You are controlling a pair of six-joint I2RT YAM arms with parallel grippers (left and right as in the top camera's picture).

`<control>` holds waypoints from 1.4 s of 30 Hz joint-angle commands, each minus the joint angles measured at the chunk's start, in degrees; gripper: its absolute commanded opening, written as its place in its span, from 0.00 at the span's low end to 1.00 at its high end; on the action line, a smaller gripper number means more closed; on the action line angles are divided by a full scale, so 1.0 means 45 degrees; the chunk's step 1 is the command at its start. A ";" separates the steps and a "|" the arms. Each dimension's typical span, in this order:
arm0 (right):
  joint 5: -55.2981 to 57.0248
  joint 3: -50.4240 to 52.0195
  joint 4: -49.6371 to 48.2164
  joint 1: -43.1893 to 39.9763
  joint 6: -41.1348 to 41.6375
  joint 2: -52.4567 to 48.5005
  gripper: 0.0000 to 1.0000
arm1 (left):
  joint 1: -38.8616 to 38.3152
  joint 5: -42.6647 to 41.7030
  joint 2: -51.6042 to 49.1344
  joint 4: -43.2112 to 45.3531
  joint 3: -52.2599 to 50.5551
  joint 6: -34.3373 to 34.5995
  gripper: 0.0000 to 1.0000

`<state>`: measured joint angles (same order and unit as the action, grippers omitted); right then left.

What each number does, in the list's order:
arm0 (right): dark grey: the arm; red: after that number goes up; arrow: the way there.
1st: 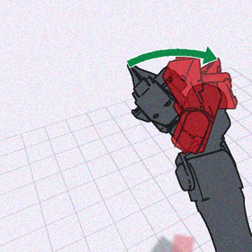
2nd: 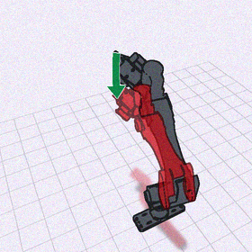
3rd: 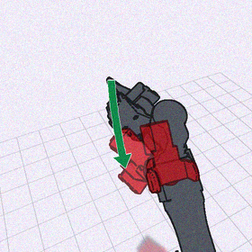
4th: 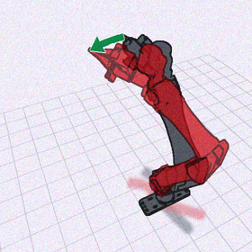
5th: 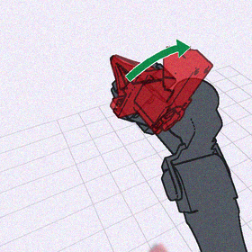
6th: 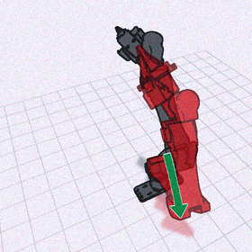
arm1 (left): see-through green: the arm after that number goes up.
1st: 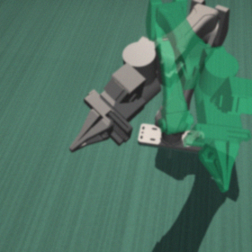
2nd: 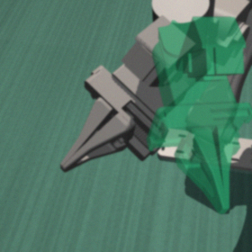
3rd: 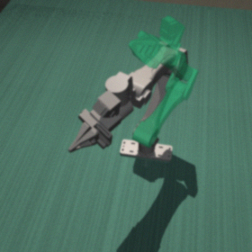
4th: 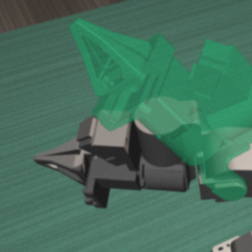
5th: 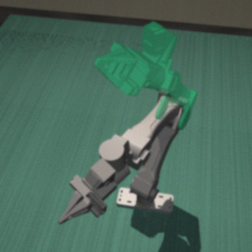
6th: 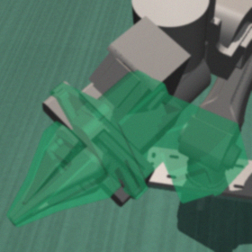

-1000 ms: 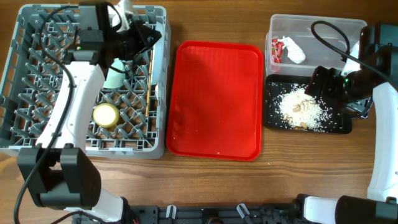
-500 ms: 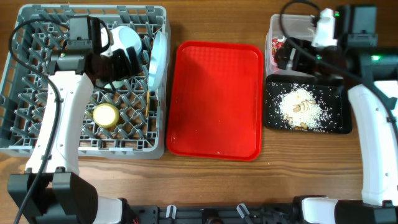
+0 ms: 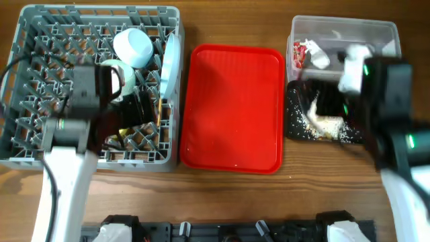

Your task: Sort waste into correct bins and load items into the dishwasher rack

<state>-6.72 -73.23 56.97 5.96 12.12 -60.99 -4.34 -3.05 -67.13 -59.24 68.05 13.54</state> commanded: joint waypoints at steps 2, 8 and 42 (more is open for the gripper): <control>0.1258 0.2205 -0.0301 -0.0005 -0.0024 0.4571 1.00 | -0.1132 -0.0121 0.5285 0.1467 -0.3045 -0.0155 1.00; 0.1253 0.2234 0.1943 -0.0005 -0.0019 0.6246 1.00 | -0.1156 -0.0117 0.7898 0.0525 -0.3390 -0.0160 1.00; 0.1773 1.5892 -1.4756 -0.1025 -0.1044 1.3512 1.00 | -0.1156 -0.0117 0.7859 0.0529 -0.3390 -0.0160 1.00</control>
<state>0.51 -3.49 -9.39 2.37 8.23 -1.15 -9.28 -3.29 -31.97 -56.97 53.08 13.56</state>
